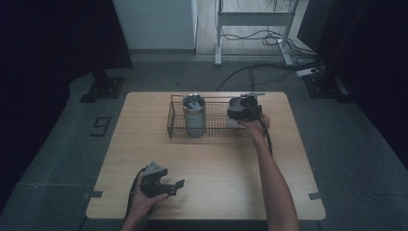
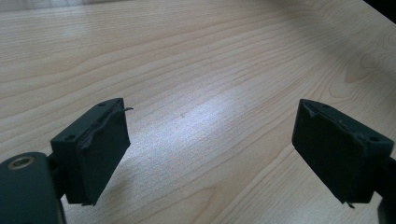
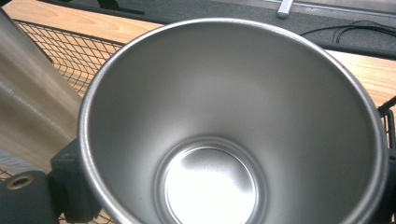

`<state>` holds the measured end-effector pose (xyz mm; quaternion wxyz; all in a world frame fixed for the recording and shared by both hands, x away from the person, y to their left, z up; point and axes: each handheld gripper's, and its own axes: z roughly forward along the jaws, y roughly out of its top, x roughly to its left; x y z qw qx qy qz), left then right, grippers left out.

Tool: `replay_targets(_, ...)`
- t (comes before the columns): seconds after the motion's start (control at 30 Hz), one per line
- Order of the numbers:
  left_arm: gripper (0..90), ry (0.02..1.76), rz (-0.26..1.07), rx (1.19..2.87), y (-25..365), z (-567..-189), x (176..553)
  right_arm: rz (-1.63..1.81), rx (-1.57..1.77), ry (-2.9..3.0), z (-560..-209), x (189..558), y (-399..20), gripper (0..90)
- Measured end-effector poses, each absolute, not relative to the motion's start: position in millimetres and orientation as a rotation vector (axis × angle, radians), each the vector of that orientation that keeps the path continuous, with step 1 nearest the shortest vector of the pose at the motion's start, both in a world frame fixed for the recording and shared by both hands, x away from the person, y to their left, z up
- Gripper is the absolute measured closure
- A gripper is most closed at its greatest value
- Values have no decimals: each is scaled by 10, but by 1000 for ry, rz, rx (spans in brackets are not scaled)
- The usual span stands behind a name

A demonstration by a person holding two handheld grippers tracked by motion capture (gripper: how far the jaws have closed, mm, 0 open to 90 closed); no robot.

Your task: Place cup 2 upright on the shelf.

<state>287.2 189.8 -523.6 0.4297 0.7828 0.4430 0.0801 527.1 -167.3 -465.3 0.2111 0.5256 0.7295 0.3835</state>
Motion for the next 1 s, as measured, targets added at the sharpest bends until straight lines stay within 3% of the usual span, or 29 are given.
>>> replay_targets(1.0,128,1107,203,1965,1865,-5257,2867,941,1494,2067,-4830,5360,-1675,77)
